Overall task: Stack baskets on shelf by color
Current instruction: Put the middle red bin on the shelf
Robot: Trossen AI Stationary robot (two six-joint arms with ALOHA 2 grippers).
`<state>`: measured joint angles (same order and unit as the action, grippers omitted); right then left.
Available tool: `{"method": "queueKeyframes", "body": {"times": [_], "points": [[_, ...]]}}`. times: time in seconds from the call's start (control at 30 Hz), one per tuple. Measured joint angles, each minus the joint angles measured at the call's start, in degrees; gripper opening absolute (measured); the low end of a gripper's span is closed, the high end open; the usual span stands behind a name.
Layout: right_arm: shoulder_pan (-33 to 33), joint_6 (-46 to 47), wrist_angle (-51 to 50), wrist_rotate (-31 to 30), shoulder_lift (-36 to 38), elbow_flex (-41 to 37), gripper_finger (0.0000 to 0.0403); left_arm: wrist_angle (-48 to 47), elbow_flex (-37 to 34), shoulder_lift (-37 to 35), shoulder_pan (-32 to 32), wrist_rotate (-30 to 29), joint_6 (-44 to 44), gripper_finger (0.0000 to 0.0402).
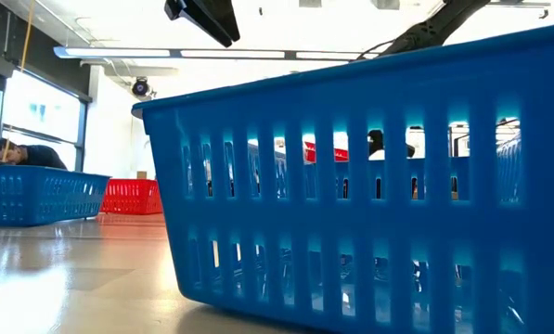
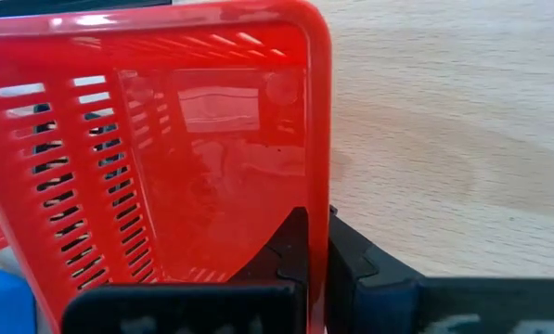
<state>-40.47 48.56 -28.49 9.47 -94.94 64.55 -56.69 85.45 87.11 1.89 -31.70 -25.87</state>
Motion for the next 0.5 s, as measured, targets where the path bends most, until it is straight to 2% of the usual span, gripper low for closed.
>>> {"method": "queueKeyframes", "body": {"times": [0.5], "points": [[0.02, -0.64, 0.00, -0.42, 0.00, 0.00, 0.0001, 0.75, 0.00, 0.01, 0.02, 1.72, 0.00, 0.0133]]}}
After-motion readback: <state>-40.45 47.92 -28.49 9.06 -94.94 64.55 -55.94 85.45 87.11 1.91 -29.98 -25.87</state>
